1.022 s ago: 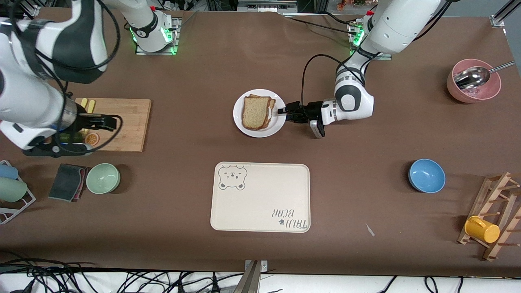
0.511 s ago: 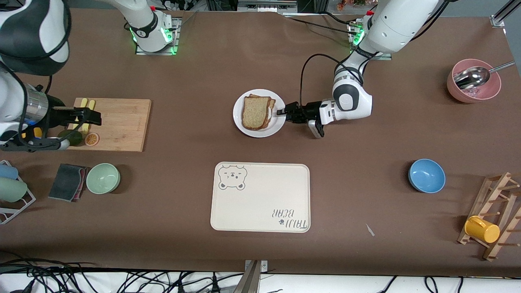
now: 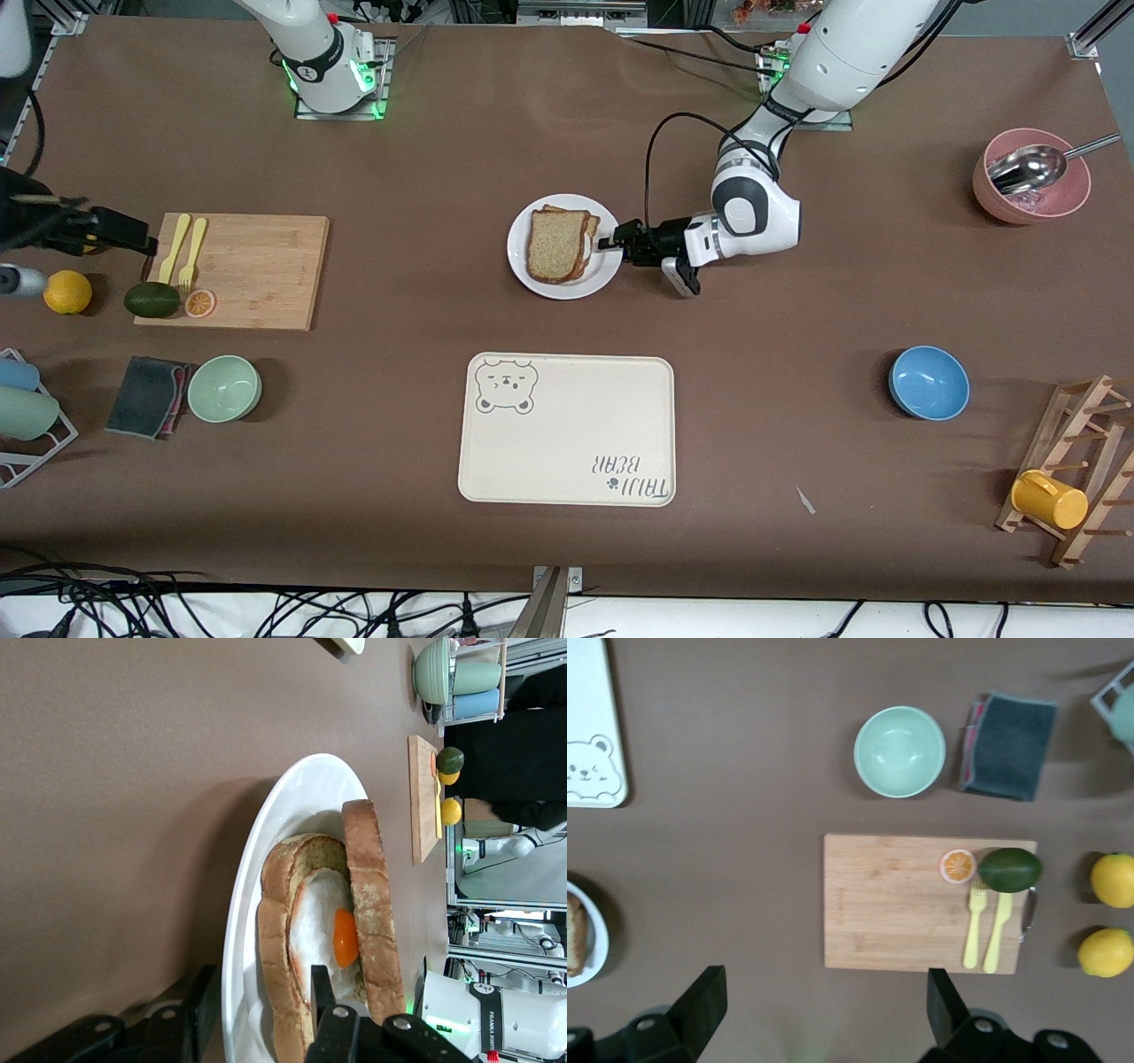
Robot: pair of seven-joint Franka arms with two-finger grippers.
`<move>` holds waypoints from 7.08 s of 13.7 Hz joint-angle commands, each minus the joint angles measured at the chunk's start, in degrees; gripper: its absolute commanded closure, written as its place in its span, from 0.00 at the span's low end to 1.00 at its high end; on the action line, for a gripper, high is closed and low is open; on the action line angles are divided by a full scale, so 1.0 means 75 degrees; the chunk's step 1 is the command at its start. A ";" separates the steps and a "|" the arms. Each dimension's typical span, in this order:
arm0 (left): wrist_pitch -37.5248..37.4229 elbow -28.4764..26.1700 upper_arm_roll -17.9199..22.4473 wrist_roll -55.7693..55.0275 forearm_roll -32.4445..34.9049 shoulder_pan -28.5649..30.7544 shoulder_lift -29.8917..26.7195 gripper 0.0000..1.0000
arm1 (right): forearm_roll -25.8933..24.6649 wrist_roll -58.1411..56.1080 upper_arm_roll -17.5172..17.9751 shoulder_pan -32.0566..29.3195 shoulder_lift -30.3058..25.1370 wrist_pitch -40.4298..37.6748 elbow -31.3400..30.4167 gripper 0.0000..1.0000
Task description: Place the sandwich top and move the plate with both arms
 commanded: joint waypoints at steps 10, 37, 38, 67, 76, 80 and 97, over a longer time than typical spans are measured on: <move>0.0299 0.0079 0.0049 0.0066 -0.0252 -0.0175 -0.0118 0.96 | -0.0571 0.1230 0.1515 -0.1123 -0.1560 0.1070 -0.2010 0.00; -0.1025 0.5208 0.0131 -0.5664 0.4166 0.1431 0.1649 1.00 | -0.0161 0.1289 0.1574 -0.1053 -0.1466 0.1081 -0.1928 0.00; -0.1026 0.5502 0.0131 -0.5665 0.4189 0.1407 0.1883 1.00 | -0.0161 0.1289 0.1574 -0.1053 -0.1454 0.1081 -0.1928 0.00; -0.0885 0.8188 0.0764 -0.5758 0.4529 0.0505 0.4229 0.95 | -0.0103 0.1371 0.1574 -0.1053 -0.1454 0.1070 -0.1928 0.00; -0.0873 0.8153 0.0764 -0.5747 0.4376 0.0622 0.4124 0.21 | -0.0103 0.1371 0.1574 -0.1053 -0.1454 0.1070 -0.1928 0.00; -0.1223 0.7978 0.0799 -0.5758 0.4586 0.0938 0.3809 0.08 | -0.0103 0.1371 0.1574 -0.1053 -0.1442 0.1070 -0.1928 0.00; -0.6756 0.7004 0.0811 -0.9555 1.2398 0.3270 -0.0702 0.00 | -0.0126 0.1359 0.1703 -0.1041 -0.1466 0.1070 -0.1916 0.00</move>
